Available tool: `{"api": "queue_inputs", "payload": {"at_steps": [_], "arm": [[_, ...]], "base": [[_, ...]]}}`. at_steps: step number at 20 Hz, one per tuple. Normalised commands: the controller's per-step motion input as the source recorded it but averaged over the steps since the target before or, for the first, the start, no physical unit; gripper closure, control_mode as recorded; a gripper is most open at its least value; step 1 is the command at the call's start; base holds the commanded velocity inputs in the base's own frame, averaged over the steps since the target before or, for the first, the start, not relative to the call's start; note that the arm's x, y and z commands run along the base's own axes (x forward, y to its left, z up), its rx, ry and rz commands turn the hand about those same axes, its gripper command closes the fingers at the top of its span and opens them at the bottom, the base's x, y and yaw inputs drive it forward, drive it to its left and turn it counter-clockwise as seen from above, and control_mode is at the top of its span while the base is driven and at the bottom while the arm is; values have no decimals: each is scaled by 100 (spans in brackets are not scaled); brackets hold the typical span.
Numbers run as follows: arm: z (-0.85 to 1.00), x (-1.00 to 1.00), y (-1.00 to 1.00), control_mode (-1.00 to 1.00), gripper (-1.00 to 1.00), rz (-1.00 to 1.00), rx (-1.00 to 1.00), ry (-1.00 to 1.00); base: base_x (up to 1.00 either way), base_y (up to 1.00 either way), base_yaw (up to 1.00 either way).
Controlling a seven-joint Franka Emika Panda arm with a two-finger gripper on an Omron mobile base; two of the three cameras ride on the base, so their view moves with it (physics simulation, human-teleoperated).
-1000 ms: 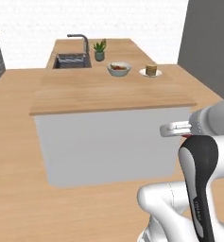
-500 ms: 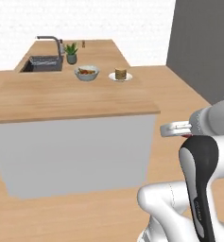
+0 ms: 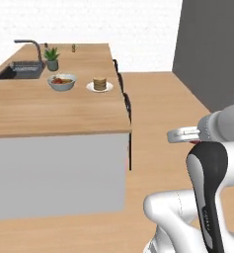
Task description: Take the strawberry from the fridge and place it on top of the pancake, located on the dining counter.
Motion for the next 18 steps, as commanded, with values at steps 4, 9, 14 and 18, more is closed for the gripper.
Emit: {"api": "queue_inputs", "payload": {"at_steps": [4,9,14,18], "arm": [[0,0,0,100,100,0,0,0],[0,0,0,100,100,0,0,0],[0,0,0,100,100,0,0,0],[0,0,0,100,100,0,0,0]], "base": [[48,-100,40],[44,-100,50],[41,-100,54],[32,-100,58]]}}
